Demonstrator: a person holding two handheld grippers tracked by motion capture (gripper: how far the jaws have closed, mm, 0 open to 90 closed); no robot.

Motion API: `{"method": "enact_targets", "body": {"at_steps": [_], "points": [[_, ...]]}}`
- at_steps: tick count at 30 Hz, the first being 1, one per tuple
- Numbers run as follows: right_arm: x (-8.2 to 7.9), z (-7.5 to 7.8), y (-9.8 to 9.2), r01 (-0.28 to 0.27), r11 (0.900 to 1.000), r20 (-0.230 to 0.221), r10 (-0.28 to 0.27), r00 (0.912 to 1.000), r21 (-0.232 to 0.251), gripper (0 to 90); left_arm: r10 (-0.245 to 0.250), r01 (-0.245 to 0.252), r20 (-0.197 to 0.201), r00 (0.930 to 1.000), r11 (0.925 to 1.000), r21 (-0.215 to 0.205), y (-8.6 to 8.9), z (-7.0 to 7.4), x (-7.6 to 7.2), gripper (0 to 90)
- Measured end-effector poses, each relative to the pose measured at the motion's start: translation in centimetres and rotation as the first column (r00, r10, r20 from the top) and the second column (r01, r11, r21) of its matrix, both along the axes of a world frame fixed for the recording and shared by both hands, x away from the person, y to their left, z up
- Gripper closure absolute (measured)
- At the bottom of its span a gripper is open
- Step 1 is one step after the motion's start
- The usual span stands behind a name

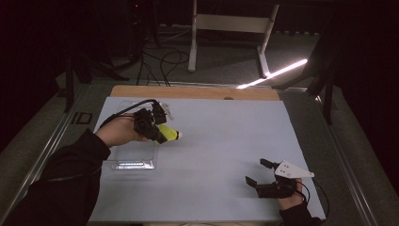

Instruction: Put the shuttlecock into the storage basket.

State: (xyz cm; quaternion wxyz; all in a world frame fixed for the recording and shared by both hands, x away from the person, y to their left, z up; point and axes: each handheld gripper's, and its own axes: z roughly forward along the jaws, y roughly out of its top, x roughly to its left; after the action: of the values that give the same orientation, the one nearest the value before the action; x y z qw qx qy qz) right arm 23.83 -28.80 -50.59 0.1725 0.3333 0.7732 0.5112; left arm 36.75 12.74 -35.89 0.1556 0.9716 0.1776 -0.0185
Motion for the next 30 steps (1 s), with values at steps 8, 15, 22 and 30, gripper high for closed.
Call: {"method": "enact_targets", "body": {"at_steps": [8,15,22,30], "points": [[0.0,0.0,0.1,0.002,1.0,0.002,-0.002,1.0,-0.002,9.7,0.049,-0.049,0.004,0.9988,0.9987,0.015,3.1,-0.3,0.0,90.0],[0.0,0.0,0.1,0.002,1.0,-0.001,-0.002,1.0,-0.007,9.7,0.09,-0.09,0.009,0.9959,0.9959,0.009,5.6,-0.3,-0.3,90.0],[0.1,-0.1,0.2,0.002,1.0,-0.006,-0.002,1.0,-0.007,9.7,0.098,-0.098,0.011,0.9951,0.9951,0.017,6.7,-0.9,-0.6,90.0],[0.2,-0.1,0.2,0.004,1.0,-0.008,-0.004,1.0,-0.011,9.7,0.112,-0.112,0.004,0.9937,0.9936,0.015,8.4,-1.3,-1.2,90.0]]}}
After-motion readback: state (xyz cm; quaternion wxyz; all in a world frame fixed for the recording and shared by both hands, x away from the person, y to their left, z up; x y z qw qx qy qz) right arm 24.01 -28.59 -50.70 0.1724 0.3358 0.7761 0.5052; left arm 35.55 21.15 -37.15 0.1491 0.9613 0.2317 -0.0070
